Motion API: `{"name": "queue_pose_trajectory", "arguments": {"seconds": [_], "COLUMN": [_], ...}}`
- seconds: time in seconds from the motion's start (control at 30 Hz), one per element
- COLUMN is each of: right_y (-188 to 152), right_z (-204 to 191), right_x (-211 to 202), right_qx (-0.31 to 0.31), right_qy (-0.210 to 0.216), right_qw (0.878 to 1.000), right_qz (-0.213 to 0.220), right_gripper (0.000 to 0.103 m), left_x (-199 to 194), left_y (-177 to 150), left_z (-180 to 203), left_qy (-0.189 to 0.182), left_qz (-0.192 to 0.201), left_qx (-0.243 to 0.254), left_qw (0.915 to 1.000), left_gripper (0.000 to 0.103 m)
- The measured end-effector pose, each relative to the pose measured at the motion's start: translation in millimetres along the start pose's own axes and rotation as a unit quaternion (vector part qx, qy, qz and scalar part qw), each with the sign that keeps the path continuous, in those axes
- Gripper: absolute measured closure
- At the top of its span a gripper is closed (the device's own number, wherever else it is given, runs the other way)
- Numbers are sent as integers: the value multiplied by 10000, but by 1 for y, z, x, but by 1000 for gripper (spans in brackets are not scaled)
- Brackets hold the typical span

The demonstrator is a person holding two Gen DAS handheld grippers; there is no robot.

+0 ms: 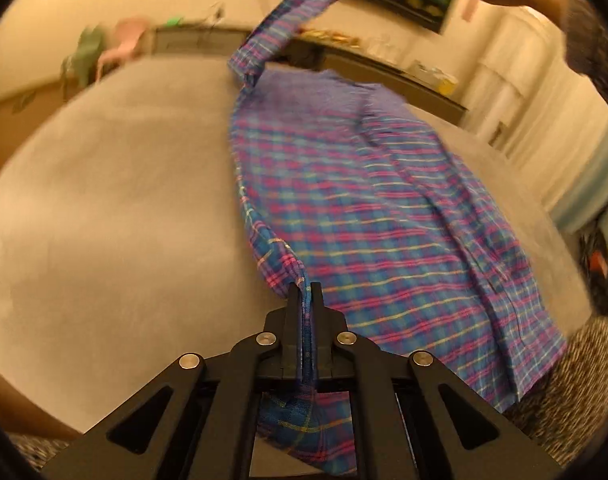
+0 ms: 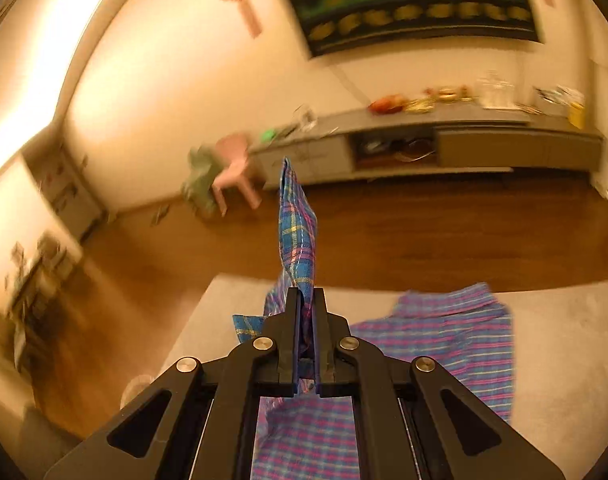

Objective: Fold clothes

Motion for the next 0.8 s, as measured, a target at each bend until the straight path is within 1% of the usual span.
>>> {"name": "queue_pose_trajectory", "arguments": {"seconds": [0.03,0.07,0.13,0.17,0.2,0.23,0.27,0.3,0.37,0.4,0.43,0.47,0.5,0.53,0.6,0.63,0.67,0.7,0.73,0.77,0.8], "right_y": [15,23,42,46,50,49,45,40,23,12,1,-9,-18,-28,-45,-53,-60,-68,-77,-83,-91], "right_z": [29,49,112,135,167,198,222,245,288,305,322,333,345,353,363,368,371,374,379,386,395], "right_x": [-20,-33,-75,-92,-113,-131,-142,-152,-163,-166,-168,-166,-163,-159,-142,-130,-121,-111,-102,-96,-87], "right_qx": [237,384,775,905,1078,1215,1324,1431,1699,1792,1881,1944,2005,2055,2061,2011,1938,1842,1760,1676,1506], "right_qy": [-32,-45,-137,-167,-207,-267,-326,-384,-362,-336,-309,-257,-203,-135,32,34,-36,-138,-303,-542,-881], "right_qw": [9996,9989,9952,9932,9903,9877,9857,9836,9794,9780,9765,9758,9751,9750,9768,9786,9805,9826,9839,9844,9847], "right_qz": [166,265,590,707,849,951,993,1031,1026,1017,1008,966,923,839,589,445,322,178,75,39,-2], "right_gripper": [98,98,98,98,98,98,98,98,98,98,98,98,98,98,93,93,91,85,68,49,44], "left_x": [-4,-9,-21,-23,-25,-20,-15,-6,11,18,23,25,26,25,22,20,18,15,18,21,28], "left_y": [5,10,25,30,35,36,37,36,29,26,24,23,25,29,43,54,66,78,93,108,126], "left_z": [8,15,38,51,65,80,90,104,123,129,132,131,127,123,111,103,94,84,72,60,48], "left_qy": [-4,-7,-133,-348,-595,-834,-955,-1155,-1546,-1707,-1841,-1904,-1958,-2045,-2168,-2180,-2186,-2107,-1935,-1746,-1495], "left_qz": [75,151,304,256,180,12,-97,-263,-626,-786,-896,-967,-1059,-1084,-975,-870,-762,-656,-587,-525,-491], "left_qx": [138,276,569,726,884,1064,1169,1277,1363,1373,1335,1298,1234,1160,957,844,732,649,616,593,612], "left_qw": [9999,9995,9978,9964,9941,9908,9885,9847,9765,9725,9697,9683,9671,9659,9666,9684,9701,9732,9774,9814,9856], "left_gripper": [100,100,100,100,100,99,98,97,88,87,83,80,80,79,75,70,63,60,56,56,56]}}
Point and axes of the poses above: each gripper's, at about its wrist camera, not at the fingertips, and x roughly the way its jaws point, z to its right, y to its top, the point moved 6 cm from there along x, roughly the way its jaws point, and after that the axes turned 12 degrees about x, right-handed, at the moved point
